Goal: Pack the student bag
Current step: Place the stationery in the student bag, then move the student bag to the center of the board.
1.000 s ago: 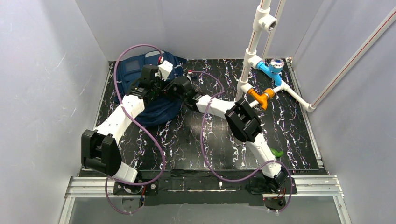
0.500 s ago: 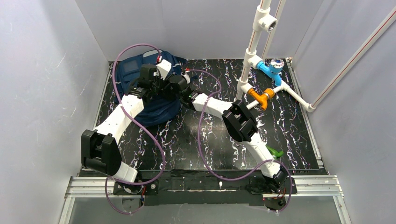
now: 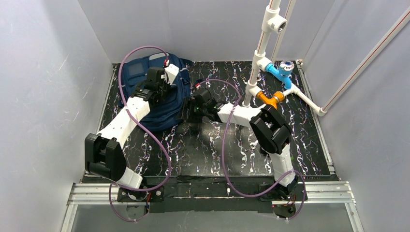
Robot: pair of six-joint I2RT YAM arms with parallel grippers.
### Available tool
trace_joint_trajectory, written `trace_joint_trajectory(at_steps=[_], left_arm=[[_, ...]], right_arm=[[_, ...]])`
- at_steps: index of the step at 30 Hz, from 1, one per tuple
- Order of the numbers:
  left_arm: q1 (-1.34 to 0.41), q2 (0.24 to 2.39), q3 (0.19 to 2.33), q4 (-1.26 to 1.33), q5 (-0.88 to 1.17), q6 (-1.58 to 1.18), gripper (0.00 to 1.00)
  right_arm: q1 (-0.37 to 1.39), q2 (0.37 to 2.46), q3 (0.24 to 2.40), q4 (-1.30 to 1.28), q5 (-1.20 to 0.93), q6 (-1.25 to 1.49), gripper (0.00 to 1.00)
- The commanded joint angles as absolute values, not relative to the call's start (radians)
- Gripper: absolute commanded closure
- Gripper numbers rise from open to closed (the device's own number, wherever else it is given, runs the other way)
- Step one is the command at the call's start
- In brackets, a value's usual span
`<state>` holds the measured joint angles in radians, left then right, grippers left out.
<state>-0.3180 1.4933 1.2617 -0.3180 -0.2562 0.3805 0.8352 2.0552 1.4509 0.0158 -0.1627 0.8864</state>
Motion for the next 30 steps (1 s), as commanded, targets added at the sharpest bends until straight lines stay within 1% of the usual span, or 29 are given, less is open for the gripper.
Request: trace_joint_trajectory(at_steps=[1, 4, 8, 13, 15, 16, 18, 21, 23, 26, 30], left_arm=[[-0.323, 1.470, 1.316, -0.360, -0.254, 0.332, 1.00], [-0.324, 1.467, 1.317, -0.365, -0.247, 0.329, 1.00], [-0.323, 1.461, 1.314, -0.376, -0.219, 0.338, 1.00], [-0.323, 1.456, 1.307, -0.385, -0.194, 0.338, 1.00], [-0.323, 1.457, 1.308, -0.387, -0.189, 0.332, 1.00], [-0.323, 1.456, 1.306, -0.387, -0.185, 0.328, 1.00], [-0.323, 1.456, 1.303, -0.388, -0.170, 0.326, 1.00], [-0.326, 1.452, 1.298, -0.393, -0.155, 0.333, 1.00], [-0.328, 1.450, 1.297, -0.397, -0.157, 0.341, 1.00], [-0.327, 1.448, 1.304, -0.412, -0.167, 0.348, 1.00], [-0.328, 1.448, 1.348, -0.469, -0.135, 0.324, 1.00]], right_arm=[[0.884, 2.042, 1.400, 0.186, -0.244, 1.002, 0.25], [0.897, 2.100, 1.387, 0.292, -0.275, 1.087, 0.25], [0.906, 2.129, 1.375, 0.382, -0.234, 1.136, 0.26], [0.907, 2.162, 1.401, 0.333, -0.138, 1.135, 0.26], [0.907, 2.180, 1.417, 0.284, -0.097, 1.131, 0.28], [0.907, 2.189, 1.416, 0.291, -0.082, 1.129, 0.38], [0.905, 2.196, 1.414, 0.293, -0.063, 1.118, 0.55], [0.902, 2.182, 1.413, 0.282, -0.081, 1.059, 0.76], [0.899, 2.134, 1.380, 0.260, -0.096, 1.013, 0.98], [0.896, 2.030, 1.333, 0.154, -0.116, 0.930, 0.99], [0.871, 1.926, 1.327, -0.124, -0.184, 0.761, 0.99]])
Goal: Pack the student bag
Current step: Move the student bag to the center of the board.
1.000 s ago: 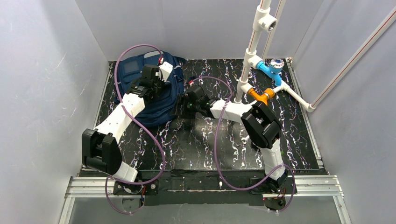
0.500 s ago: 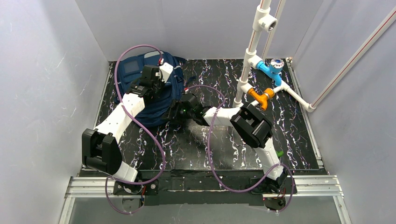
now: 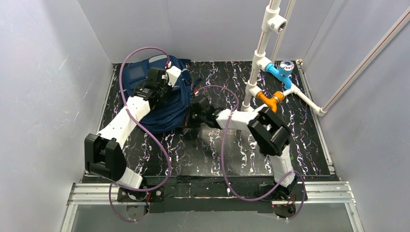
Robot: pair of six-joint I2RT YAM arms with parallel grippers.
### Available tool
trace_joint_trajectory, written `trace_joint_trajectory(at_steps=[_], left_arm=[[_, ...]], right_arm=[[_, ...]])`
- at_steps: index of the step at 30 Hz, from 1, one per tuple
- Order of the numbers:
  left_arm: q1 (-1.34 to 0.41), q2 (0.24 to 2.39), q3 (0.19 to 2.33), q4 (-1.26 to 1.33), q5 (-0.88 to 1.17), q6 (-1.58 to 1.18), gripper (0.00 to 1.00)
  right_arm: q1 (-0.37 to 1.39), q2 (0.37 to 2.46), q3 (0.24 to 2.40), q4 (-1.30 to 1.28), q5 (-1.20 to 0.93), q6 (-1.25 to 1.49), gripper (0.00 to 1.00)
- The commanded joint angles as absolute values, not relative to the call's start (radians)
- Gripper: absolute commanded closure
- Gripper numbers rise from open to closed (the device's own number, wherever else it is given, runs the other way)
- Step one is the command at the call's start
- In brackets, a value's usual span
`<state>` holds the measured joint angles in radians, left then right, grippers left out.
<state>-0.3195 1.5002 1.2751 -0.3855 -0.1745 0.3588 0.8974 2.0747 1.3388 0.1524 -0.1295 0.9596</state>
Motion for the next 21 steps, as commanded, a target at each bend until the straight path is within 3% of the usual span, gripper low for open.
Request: trace_joint_trajectory(at_steps=[1, 10, 14, 17, 18, 19, 21], left_arm=[[-0.332, 1.448, 1.358, -0.482, -0.123, 0.318, 1.00], [-0.371, 1.439, 1.382, -0.630, 0.089, 0.272, 1.00], [-0.399, 1.404, 1.348, -0.642, 0.102, 0.215, 0.80], [-0.403, 1.364, 1.318, -0.646, 0.112, 0.158, 0.77], [-0.403, 1.349, 1.301, -0.646, 0.113, 0.136, 0.68], [-0.403, 1.334, 1.289, -0.647, 0.114, 0.113, 0.33], [-0.402, 1.296, 1.258, -0.646, 0.086, 0.065, 0.12]], right_arm=[[0.865, 1.899, 1.312, -0.169, -0.187, 0.729, 0.99], [0.822, 1.764, 1.243, -0.324, -0.279, 0.561, 0.99], [0.822, 1.710, 1.256, -0.273, -0.346, 0.630, 0.99], [0.820, 1.691, 1.264, -0.241, -0.371, 0.667, 0.99], [0.817, 1.693, 1.276, -0.251, -0.374, 0.661, 0.99], [0.813, 1.697, 1.288, -0.267, -0.374, 0.646, 0.99], [0.802, 1.704, 1.309, -0.300, -0.380, 0.612, 0.99]])
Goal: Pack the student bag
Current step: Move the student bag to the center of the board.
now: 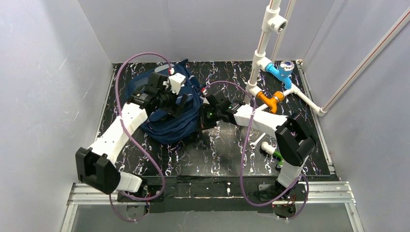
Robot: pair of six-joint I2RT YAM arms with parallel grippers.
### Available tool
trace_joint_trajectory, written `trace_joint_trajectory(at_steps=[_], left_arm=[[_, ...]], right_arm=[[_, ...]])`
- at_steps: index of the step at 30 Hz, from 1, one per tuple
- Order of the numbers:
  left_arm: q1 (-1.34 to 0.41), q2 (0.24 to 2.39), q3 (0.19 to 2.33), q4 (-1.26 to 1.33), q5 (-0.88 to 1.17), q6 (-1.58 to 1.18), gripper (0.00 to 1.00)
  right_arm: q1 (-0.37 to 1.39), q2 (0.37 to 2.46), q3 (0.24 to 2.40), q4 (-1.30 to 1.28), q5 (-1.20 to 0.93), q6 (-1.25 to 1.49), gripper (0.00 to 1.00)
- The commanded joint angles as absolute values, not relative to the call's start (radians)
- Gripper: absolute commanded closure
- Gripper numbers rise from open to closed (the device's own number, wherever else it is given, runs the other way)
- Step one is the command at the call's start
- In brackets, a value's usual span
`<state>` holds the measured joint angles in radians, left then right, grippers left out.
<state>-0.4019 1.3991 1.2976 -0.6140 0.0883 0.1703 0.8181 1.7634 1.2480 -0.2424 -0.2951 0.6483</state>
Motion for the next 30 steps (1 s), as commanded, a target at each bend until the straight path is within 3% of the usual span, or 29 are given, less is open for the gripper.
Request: trace_joint_trajectory(at_steps=[1, 7, 12, 15, 21, 27, 30], left_arm=[[-0.402, 1.271, 1.241, -0.646, 0.059, 0.046, 0.03], [-0.400, 1.150, 1.183, -0.667, -0.093, -0.022, 0.02], [-0.403, 1.136, 1.148, -0.647, -0.053, 0.023, 0.02], [-0.424, 1.126, 1.087, -0.561, -0.081, 0.055, 0.15], [-0.573, 1.180, 1.054, -0.470, -0.307, 0.115, 0.13], [-0.627, 1.273, 1.084, -0.428, -0.433, 0.135, 0.28], [-0.633, 1.339, 1.115, -0.429, -0.466, 0.152, 0.29]], right_arm=[[0.794, 1.706, 1.314, -0.310, -0.385, 0.595, 0.99], [0.736, 1.705, 1.350, -0.400, -0.452, 0.516, 0.99], [0.701, 1.727, 1.468, -0.603, -0.457, 0.400, 0.99], [0.694, 1.715, 1.493, -0.625, -0.442, 0.382, 0.99], [0.686, 1.708, 1.498, -0.619, -0.469, 0.387, 0.99], [0.687, 1.703, 1.486, -0.608, -0.470, 0.403, 0.99], [0.686, 1.699, 1.492, -0.611, -0.461, 0.407, 0.99]])
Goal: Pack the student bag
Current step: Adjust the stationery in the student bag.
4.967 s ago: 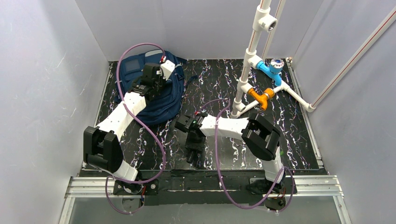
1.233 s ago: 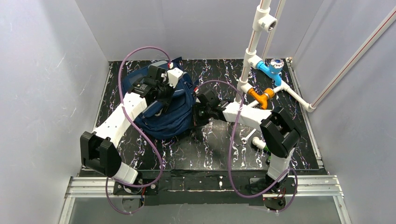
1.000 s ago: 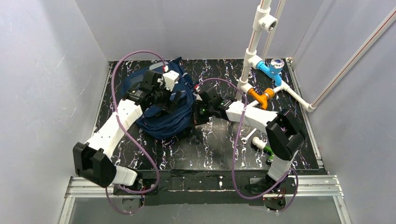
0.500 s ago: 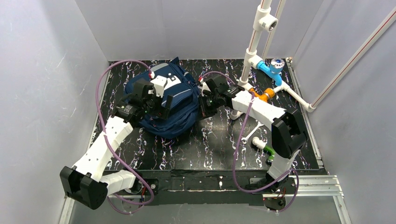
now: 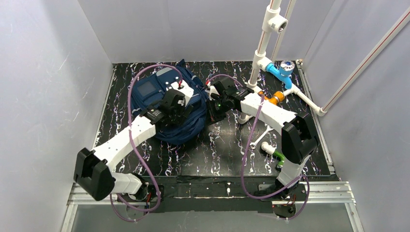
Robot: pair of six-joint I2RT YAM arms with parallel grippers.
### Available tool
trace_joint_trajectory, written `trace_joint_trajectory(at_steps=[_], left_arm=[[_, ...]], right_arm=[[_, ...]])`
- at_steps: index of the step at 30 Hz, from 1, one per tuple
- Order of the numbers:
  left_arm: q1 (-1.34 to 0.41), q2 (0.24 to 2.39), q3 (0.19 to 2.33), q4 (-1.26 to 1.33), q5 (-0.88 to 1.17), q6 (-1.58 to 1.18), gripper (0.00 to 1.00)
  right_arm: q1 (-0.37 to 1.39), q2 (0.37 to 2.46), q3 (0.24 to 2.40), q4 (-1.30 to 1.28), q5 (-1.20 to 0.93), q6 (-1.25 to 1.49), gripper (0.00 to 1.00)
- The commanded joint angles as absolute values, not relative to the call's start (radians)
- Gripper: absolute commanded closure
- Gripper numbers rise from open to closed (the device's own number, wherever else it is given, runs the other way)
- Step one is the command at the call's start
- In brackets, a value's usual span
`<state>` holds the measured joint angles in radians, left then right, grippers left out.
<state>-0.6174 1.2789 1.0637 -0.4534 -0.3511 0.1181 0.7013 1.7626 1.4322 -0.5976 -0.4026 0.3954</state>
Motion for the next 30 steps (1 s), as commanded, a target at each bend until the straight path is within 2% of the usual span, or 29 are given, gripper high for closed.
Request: trace_joint_trajectory(at_steps=[1, 3, 10, 12, 14, 16, 17, 27, 30], left_arm=[[-0.634, 1.348, 1.125, -0.429, -0.467, 0.148, 0.29], [-0.634, 1.355, 1.133, -0.430, -0.462, 0.150, 0.31], [-0.633, 1.309, 1.137, -0.440, -0.513, 0.161, 0.71], [-0.632, 1.294, 1.140, -0.445, -0.505, 0.159, 0.88], [-0.628, 1.291, 1.151, -0.459, -0.506, 0.151, 1.00], [-0.618, 1.289, 1.166, -0.478, -0.497, 0.139, 1.00], [-0.612, 1.287, 1.172, -0.487, -0.483, 0.132, 1.00], [-0.546, 1.241, 1.207, -0.501, -0.238, 0.011, 1.00], [-0.524, 1.237, 1.210, -0.501, -0.168, -0.044, 1.00]], right_arm=[[0.687, 1.695, 1.496, -0.613, -0.455, 0.407, 0.99], [0.687, 1.687, 1.497, -0.619, -0.443, 0.406, 0.99], [0.686, 1.664, 1.467, -0.658, -0.351, 0.369, 0.99], [0.687, 1.657, 1.452, -0.679, -0.302, 0.341, 0.99], [0.689, 1.643, 1.431, -0.684, -0.244, 0.314, 0.99], [0.690, 1.626, 1.409, -0.694, -0.159, 0.289, 0.99], [0.691, 1.614, 1.399, -0.693, -0.128, 0.279, 0.95], [0.843, 1.542, 1.448, -0.554, 0.026, 0.283, 0.48], [0.857, 1.526, 1.412, -0.414, -0.036, 0.339, 0.42]])
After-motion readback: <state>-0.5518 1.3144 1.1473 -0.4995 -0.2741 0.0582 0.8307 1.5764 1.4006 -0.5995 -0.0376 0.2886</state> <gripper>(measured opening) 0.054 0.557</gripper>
